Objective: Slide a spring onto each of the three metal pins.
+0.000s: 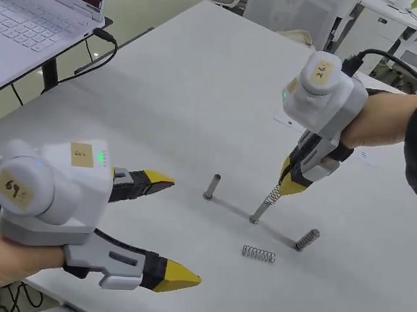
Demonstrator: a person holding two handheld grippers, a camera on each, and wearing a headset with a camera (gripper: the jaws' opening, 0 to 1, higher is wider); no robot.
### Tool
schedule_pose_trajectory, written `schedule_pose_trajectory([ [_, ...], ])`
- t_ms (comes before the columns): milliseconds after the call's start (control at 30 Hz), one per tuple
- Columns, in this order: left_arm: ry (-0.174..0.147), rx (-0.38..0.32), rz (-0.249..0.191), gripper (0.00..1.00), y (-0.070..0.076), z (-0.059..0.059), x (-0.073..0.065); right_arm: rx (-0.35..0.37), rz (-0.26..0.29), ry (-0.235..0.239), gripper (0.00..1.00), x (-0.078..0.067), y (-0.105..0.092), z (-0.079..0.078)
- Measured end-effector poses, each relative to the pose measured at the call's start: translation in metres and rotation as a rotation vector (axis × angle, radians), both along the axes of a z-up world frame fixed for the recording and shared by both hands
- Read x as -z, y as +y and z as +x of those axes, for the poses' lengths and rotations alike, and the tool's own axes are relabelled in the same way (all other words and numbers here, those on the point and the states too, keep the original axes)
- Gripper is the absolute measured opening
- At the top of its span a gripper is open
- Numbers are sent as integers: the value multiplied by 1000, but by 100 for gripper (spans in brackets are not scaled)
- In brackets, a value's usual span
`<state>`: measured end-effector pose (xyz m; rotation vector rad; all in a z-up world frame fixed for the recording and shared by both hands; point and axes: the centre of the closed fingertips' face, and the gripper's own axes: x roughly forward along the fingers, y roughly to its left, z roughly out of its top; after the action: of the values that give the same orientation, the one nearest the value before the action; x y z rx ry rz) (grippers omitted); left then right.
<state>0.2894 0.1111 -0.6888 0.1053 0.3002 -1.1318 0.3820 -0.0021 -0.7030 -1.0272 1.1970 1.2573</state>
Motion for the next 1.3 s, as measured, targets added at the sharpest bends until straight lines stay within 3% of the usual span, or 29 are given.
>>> schedule_pose_trajectory([
  [1300,17,1,-3,73,4,0,7,-3,-23,26,7,36,3,1],
])
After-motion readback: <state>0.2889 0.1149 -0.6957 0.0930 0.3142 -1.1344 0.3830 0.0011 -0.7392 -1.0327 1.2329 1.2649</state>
